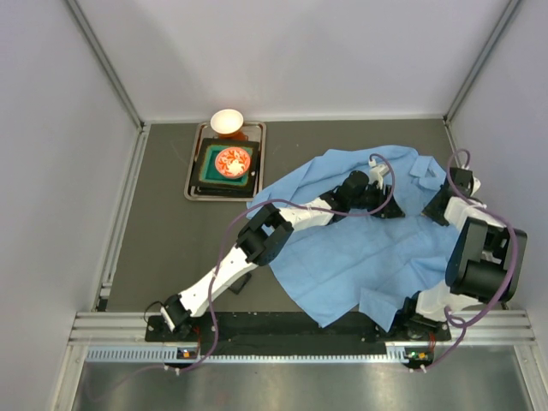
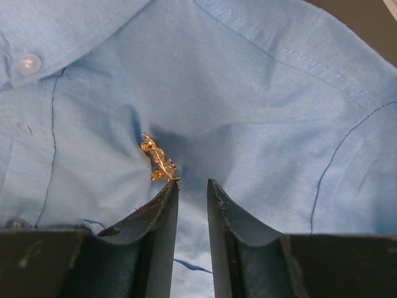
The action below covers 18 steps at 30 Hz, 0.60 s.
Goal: Remove the brooch from the garment
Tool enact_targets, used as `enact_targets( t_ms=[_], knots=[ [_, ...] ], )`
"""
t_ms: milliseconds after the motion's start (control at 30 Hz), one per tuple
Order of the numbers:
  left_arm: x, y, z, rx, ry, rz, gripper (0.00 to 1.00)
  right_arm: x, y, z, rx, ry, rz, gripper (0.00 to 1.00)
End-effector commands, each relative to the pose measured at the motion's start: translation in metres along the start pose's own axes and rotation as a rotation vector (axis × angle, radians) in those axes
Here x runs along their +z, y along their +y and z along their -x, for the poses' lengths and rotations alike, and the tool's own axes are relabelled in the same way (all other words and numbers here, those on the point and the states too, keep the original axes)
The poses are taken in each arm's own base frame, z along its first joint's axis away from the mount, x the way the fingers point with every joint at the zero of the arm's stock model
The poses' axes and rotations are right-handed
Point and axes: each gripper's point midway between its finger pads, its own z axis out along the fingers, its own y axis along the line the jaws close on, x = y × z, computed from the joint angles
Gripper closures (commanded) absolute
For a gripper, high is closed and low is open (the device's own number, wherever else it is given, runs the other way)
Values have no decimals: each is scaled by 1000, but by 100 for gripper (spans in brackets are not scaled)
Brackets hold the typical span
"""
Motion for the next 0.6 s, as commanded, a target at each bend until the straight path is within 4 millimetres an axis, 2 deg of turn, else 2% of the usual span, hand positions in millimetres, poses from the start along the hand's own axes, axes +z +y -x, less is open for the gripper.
enact_targets(
  t_ms=[0, 133, 433, 500, 533, 567],
  knots=[
    [-2, -34, 19, 32, -16, -64, 54, 0, 11, 20, 51, -58, 78, 75],
    [-2, -37, 21, 33, -17, -73, 54, 1, 20, 26, 54, -83, 131, 76],
    [-2, -38, 21, 34, -16, -79, 54, 3, 23, 33, 81, -97, 167, 75],
    [-2, -38, 21, 34, -16, -79, 53, 5, 28, 31, 80, -80, 189, 71],
    [-2, -37, 20, 33, -15, -78, 54, 7, 28, 30, 81, -74, 188, 65],
    [-2, -38, 20, 34, -14, -79, 53, 8, 29, 30, 82, -72, 191, 63]
  ],
)
